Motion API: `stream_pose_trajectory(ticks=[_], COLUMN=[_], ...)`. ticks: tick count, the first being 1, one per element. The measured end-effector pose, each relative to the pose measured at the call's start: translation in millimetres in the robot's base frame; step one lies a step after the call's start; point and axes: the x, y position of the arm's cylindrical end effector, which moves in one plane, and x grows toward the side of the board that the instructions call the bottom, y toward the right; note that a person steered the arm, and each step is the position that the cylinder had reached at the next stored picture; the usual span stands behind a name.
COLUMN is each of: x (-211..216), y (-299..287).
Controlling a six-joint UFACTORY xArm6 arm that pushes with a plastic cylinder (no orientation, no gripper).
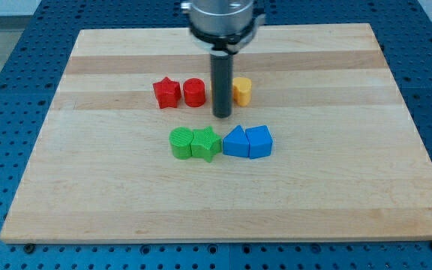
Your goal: Move the red blocks to the top left of the yellow hexagon
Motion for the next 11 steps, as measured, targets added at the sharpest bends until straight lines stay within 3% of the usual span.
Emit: stream_pose_trajectory(ticks=[2, 4, 7, 11], x=[-1, -5, -85, -1], y=[-35, -31, -34, -82])
